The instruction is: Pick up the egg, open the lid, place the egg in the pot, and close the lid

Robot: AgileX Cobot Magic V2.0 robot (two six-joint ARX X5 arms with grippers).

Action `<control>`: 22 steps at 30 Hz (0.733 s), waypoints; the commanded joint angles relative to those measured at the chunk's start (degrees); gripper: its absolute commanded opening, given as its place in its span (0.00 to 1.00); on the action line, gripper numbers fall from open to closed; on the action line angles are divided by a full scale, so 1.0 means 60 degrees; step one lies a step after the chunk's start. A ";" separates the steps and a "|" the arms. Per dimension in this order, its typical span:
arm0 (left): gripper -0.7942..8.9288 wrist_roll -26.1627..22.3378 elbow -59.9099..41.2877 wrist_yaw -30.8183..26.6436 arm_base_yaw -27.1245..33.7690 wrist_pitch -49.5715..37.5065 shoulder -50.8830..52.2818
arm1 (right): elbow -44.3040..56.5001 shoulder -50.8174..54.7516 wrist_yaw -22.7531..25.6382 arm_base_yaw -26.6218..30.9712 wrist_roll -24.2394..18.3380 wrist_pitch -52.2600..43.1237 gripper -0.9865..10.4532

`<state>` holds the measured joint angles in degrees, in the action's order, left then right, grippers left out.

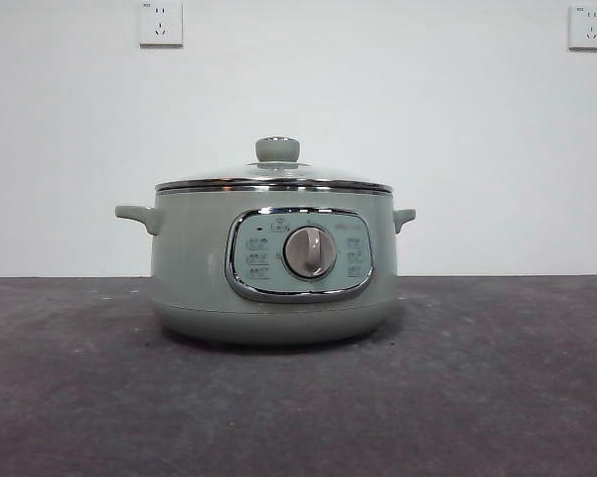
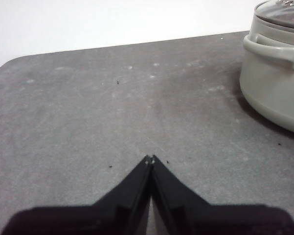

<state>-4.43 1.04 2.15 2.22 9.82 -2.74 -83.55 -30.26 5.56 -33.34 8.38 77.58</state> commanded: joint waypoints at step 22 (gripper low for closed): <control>0.08 0.0058 -0.0098 0.0033 0.0036 -0.0058 -0.0284 | 0.5421 0.1781 -0.1872 0.5100 -0.2455 -0.6229 0.09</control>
<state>-4.43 1.04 2.15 2.24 9.80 -4.40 -55.07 -20.47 -4.45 -3.90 -5.58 43.24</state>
